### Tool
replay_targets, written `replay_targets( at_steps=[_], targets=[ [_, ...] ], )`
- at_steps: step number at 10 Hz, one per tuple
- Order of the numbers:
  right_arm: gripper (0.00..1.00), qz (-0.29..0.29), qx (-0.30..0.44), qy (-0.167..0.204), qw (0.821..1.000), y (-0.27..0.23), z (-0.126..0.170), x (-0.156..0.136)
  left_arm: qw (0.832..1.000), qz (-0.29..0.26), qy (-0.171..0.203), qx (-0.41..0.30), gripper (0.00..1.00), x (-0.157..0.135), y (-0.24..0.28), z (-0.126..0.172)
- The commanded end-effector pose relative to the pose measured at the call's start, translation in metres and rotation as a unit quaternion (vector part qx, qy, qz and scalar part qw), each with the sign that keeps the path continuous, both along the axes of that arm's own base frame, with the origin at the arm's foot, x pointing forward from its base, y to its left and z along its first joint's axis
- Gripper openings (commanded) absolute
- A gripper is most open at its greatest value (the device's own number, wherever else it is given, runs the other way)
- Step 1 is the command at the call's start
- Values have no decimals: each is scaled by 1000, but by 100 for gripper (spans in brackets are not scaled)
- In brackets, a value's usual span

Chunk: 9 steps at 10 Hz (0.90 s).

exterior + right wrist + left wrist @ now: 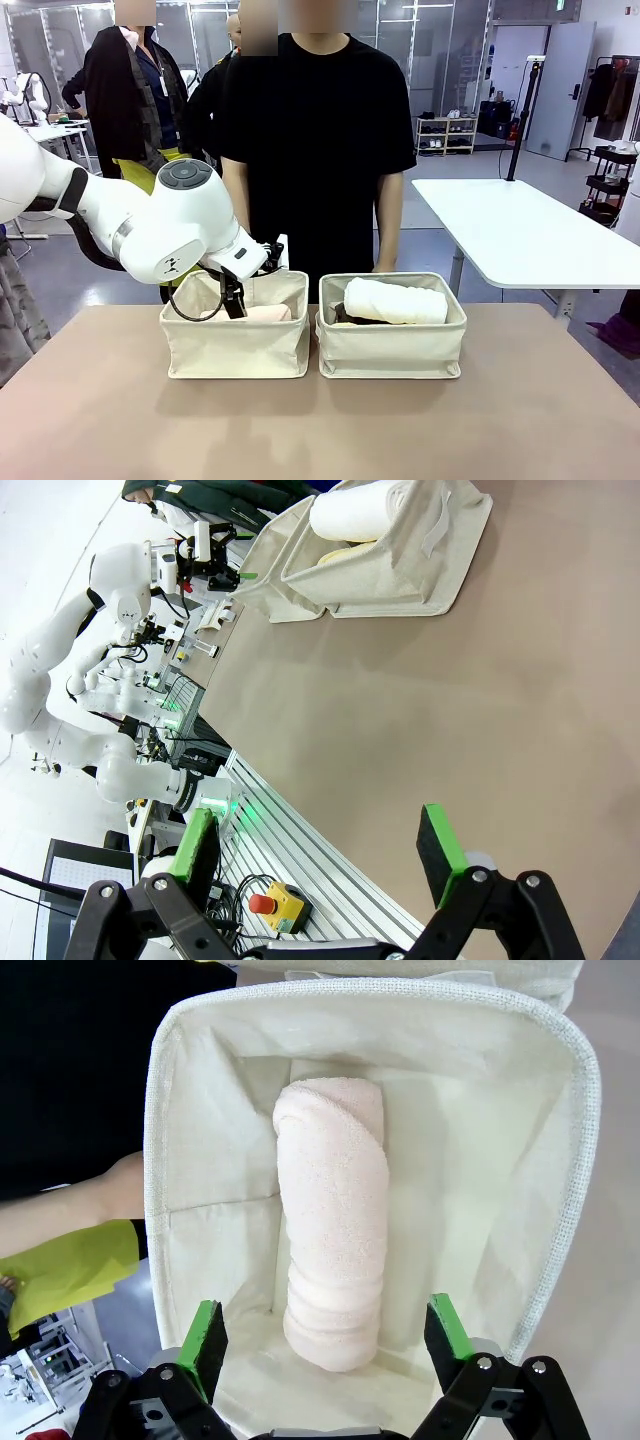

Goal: Divide the towels into two baskets.
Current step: Pick up one hotel-folded towel from the bottom of the table and place it in the Fabric basket indicated by the person.

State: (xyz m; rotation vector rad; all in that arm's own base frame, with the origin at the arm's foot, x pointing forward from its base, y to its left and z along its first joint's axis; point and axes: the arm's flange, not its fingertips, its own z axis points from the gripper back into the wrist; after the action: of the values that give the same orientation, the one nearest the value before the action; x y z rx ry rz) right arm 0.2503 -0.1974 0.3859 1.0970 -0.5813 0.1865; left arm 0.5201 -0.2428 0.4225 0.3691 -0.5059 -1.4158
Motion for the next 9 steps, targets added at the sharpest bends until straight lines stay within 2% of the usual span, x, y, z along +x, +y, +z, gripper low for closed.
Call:
replay_targets(
  at_steps=[1, 6, 7, 8, 9],
  targets=[
    [100, -1, 4, -13, 1000, 2, 1, -2, 1000, 0, -2, 0, 100, 0, 1, 2],
    [100, -1, 4, -13, 1000, 2, 1, -2, 1000, 0, 0, 0, 100, 0, 0, 0],
    [100, -1, 4, -13, 1000, 2, 1, -2, 999, 4, -28, 26, 100, 6, -2, 31],
    [100, -1, 4, -13, 1000, 2, 1, -2, 998, 43, -35, 14, 100, 6, 8, 68],
    [100, -1, 4, -13, 1000, 2, 1, -2, 992, 116, 10, -47, 100, -3, 28, 92]
  ],
)
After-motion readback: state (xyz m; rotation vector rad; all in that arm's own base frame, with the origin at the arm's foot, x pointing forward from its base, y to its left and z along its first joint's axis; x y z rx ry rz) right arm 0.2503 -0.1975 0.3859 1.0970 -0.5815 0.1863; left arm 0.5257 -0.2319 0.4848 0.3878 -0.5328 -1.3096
